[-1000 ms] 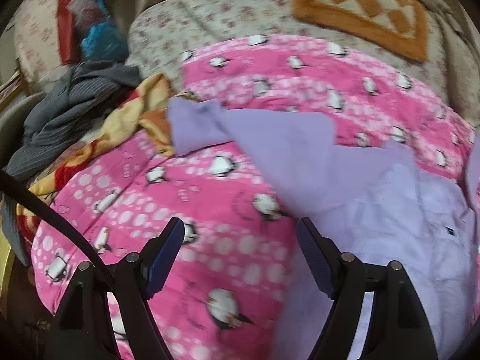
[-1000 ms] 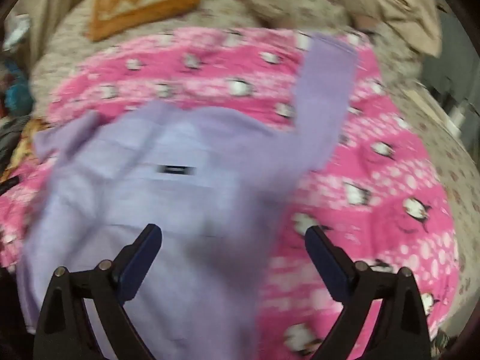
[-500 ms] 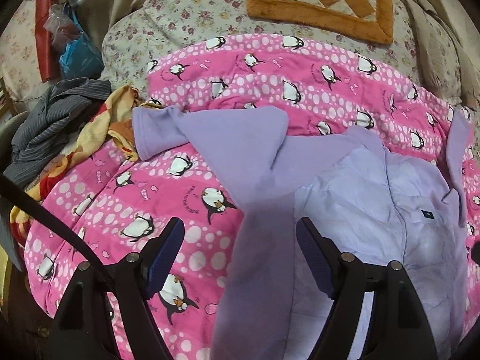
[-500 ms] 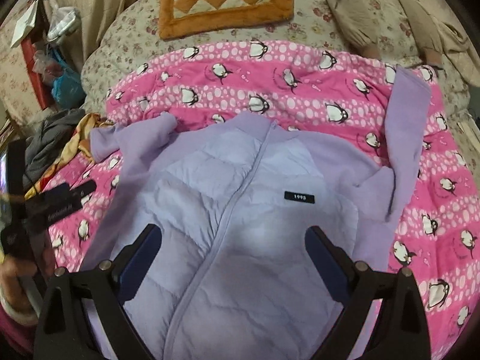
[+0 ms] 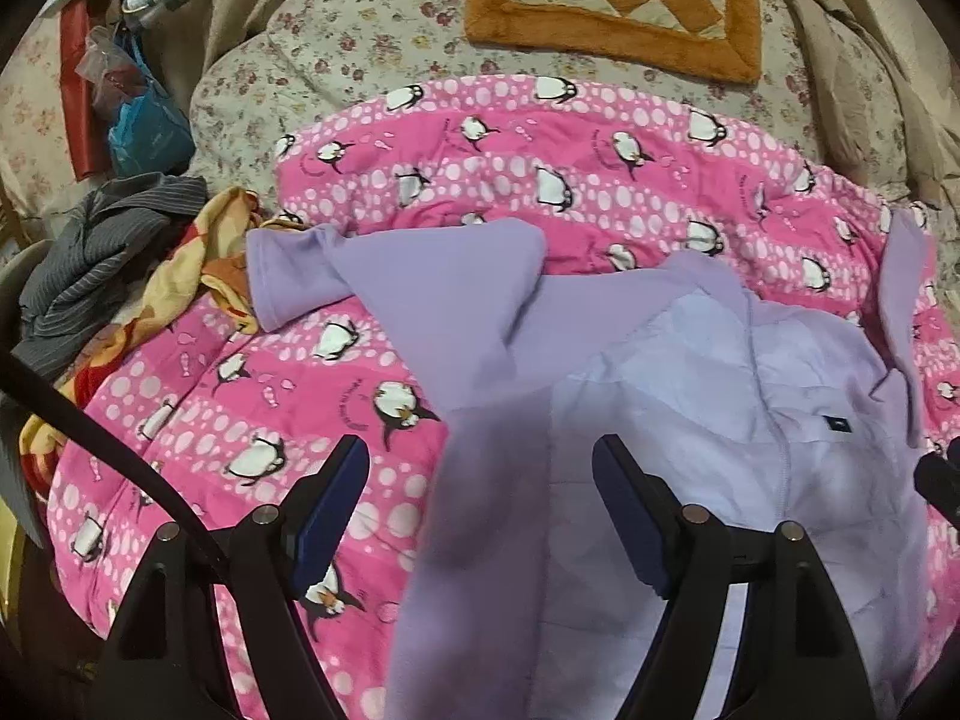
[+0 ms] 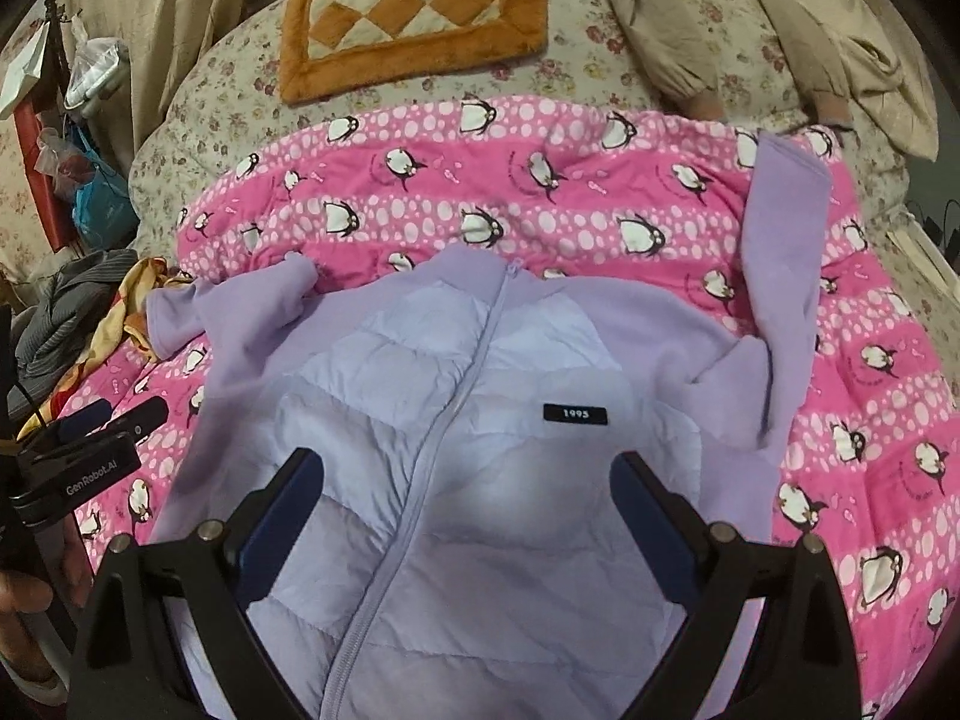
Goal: Fold large clothes
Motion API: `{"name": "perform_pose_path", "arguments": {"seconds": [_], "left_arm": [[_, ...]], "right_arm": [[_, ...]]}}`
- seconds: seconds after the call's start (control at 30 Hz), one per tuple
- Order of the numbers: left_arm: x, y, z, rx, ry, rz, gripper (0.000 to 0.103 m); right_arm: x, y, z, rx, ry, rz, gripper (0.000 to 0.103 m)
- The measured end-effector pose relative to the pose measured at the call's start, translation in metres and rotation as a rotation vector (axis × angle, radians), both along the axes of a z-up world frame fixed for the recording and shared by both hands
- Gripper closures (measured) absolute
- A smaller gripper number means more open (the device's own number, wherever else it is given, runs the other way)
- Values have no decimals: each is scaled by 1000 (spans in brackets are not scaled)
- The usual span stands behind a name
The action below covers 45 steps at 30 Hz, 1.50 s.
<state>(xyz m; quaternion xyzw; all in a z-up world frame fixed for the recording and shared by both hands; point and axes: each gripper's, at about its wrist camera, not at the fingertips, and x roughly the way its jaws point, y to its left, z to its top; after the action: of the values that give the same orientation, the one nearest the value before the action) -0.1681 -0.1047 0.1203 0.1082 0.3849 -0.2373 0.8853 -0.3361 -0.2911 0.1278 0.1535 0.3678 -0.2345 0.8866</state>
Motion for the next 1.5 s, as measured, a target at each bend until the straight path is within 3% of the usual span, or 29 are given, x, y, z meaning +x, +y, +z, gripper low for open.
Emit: {"name": "perform_pose_path", "arguments": {"seconds": [0.33,0.63,0.83,1.03,1.5], "left_arm": [[-12,-19,12,-27,-13,-14,53],[13,-29,-15,-39,-45,53,53],[29,-37,-45,21,-13,57,53],[35,-37,-53,18,17,64,53],[33,-34,-52,14,15,71,53]], "right_arm": [[-7,-8,11,-76,-2,-16,5],[17,-20,-12,-79,-24,6,5],[27,-30,-39,-7,-18,23,5],[35,-37,-56,26,14,17,5],[32,-39,-57,33,26,-10,5]]}}
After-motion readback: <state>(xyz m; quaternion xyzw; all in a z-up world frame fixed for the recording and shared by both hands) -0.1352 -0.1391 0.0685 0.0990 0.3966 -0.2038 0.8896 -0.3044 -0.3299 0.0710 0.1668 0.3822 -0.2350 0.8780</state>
